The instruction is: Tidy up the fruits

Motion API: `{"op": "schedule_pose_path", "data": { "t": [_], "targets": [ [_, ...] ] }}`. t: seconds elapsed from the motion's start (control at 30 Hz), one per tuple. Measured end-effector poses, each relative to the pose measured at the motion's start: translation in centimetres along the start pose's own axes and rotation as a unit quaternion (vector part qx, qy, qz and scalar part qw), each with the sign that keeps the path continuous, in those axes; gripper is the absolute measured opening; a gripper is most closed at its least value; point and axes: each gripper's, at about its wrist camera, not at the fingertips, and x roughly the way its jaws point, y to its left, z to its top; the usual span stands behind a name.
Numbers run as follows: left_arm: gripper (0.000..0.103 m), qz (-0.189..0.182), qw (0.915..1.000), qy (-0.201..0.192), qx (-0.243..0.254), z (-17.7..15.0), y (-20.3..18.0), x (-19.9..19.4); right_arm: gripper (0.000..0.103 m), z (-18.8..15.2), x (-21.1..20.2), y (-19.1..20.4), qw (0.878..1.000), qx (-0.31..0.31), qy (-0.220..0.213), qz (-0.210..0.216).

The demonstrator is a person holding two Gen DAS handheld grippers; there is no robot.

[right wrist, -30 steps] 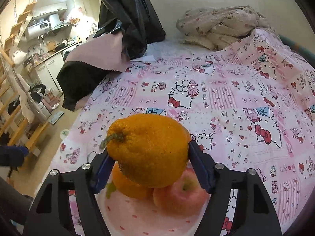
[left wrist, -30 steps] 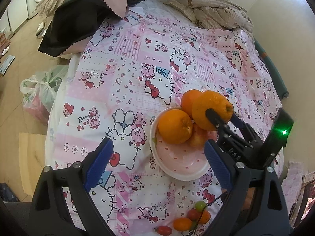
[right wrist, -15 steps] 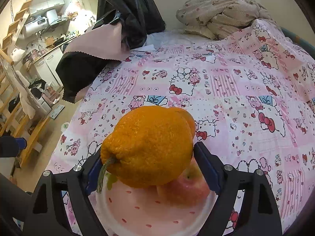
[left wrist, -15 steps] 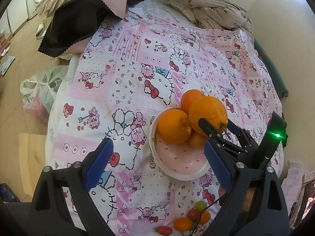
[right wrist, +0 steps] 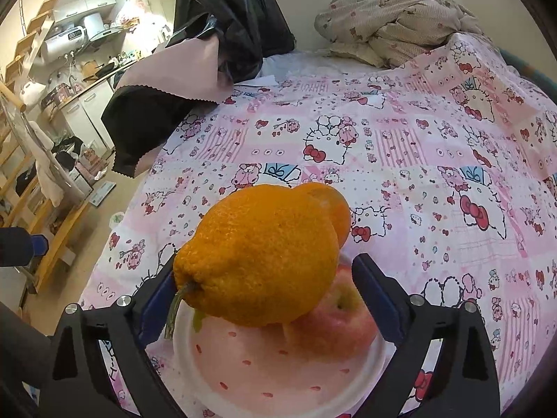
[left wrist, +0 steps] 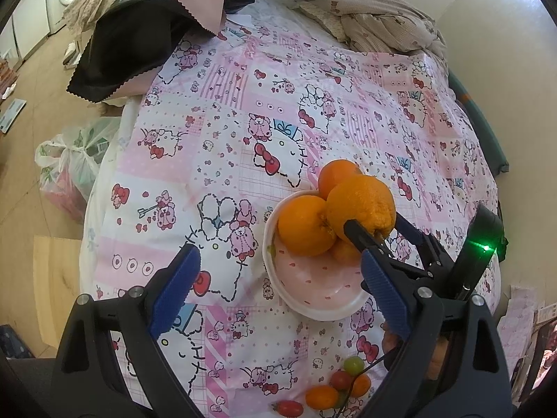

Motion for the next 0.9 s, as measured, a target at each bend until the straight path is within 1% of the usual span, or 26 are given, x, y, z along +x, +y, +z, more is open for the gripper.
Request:
{"op": "schedule_pose_path", "data": {
  "t": [0.17,0.2,0.23,0.33,0.43,0.47,0.6,0.67,0.73,0.8,0.83,0.87,0.9],
  "targets": [
    [0.091,0.001,1.0000,0.001,0.002,0.0,0.0,0.1,0.097,0.0,0.7,0.0,1.000,0.000,-0.003,0.002],
    [0.091,0.002,1.0000,0.001,0.002,0.0,0.0,0.1,0.092,-0.1,0.8,0.0,1.000,0.000,-0.003,0.006],
    [0.091,0.003,1.0000,0.001,0.002,-0.1,0.1,0.1,0.089,0.0,0.7,0.1,1.000,-0.003,-0.008,0.006],
    [0.091,0.004,1.0000,0.002,-0.002,-0.1,0.3,0.1,0.084,-0.1,0.4,0.9,0.999,-0.027,-0.017,-0.005],
    [0.091,0.001,1.0000,0.002,-0.004,0.0,0.2,0.1,0.082,0.1,-0.1,0.9,0.999,-0.030,-0.021,-0.010],
    [0.091,0.000,1.0000,0.001,-0.003,0.1,0.1,0.0,0.082,0.1,-0.3,0.9,0.999,-0.031,-0.024,-0.017],
    [0.091,-0.005,1.0000,0.001,-0.001,0.0,-0.1,-0.2,0.081,0.4,-1.3,1.3,0.995,-0.059,-0.038,-0.074],
    [0.091,-0.008,1.0000,0.001,-0.003,0.0,0.0,-0.3,0.081,0.5,-1.6,1.4,0.990,-0.073,-0.037,-0.114],
    [0.091,-0.010,0.9999,0.000,-0.006,0.1,0.1,-0.4,0.081,0.5,-1.7,1.2,0.988,-0.074,-0.039,-0.133],
    [0.091,-0.011,0.9999,-0.001,-0.007,0.2,0.1,-0.5,0.081,0.4,-1.6,1.2,0.986,-0.080,-0.037,-0.141],
    [0.091,-0.011,0.9999,-0.002,-0.008,0.2,0.1,-0.6,0.081,0.4,-1.4,1.4,0.983,-0.086,-0.036,-0.159],
    [0.091,-0.011,0.9999,-0.003,-0.008,0.2,0.2,-0.6,0.081,0.4,-1.4,1.4,0.982,-0.086,-0.036,-0.165],
    [0.091,-0.011,0.9999,-0.003,-0.008,0.2,0.2,-0.6,0.081,0.4,-1.3,1.1,0.983,-0.080,-0.035,-0.162]
  ]
}}
